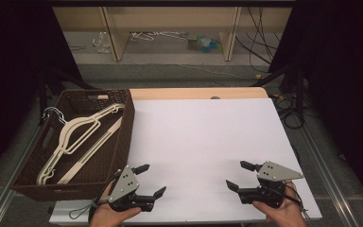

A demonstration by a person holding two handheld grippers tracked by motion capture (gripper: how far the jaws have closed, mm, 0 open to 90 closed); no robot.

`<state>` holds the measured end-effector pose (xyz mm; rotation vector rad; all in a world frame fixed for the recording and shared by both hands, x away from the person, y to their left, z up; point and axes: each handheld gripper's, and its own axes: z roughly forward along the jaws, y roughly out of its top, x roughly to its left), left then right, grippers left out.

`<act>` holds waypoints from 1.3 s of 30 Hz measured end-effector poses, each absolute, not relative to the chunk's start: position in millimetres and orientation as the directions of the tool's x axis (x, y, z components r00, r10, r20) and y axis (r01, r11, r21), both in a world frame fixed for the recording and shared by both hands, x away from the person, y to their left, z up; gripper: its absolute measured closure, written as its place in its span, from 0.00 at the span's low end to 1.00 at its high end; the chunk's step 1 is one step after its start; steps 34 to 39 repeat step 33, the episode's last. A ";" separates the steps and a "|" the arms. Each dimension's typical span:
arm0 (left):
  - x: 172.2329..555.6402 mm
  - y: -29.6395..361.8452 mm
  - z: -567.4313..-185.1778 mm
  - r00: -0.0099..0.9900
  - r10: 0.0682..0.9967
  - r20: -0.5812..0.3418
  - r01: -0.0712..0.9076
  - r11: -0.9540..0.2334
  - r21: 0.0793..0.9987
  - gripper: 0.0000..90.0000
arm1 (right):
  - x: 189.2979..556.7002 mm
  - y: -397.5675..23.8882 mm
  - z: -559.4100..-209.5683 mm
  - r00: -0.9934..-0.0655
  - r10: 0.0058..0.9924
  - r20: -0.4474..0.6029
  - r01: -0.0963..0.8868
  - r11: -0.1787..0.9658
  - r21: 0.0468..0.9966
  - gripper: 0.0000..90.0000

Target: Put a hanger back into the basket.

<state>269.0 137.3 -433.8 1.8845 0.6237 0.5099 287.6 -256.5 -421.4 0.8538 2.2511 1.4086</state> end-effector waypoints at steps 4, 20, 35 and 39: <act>267.7 137.4 -441.7 0.772 0.632 0.068 0.185 -0.326 0.927 0.19 | 285.5 -256.2 -420.7 -0.758 0.652 0.017 0.293 0.318 0.902 0.22; 266.8 139.2 -444.2 0.765 0.642 0.047 0.200 -0.308 0.930 0.19 | 276.2 -258.5 -423.7 -0.763 0.646 0.019 0.291 0.318 0.903 0.20; 267.2 139.4 -444.0 0.768 0.639 0.053 0.197 -0.314 0.929 0.19 | 276.6 -258.5 -424.4 -0.759 0.651 0.010 0.287 0.320 0.903 0.20; 267.2 139.4 -444.0 0.768 0.639 0.053 0.197 -0.314 0.929 0.19 | 276.6 -258.5 -424.4 -0.759 0.651 0.010 0.287 0.320 0.903 0.20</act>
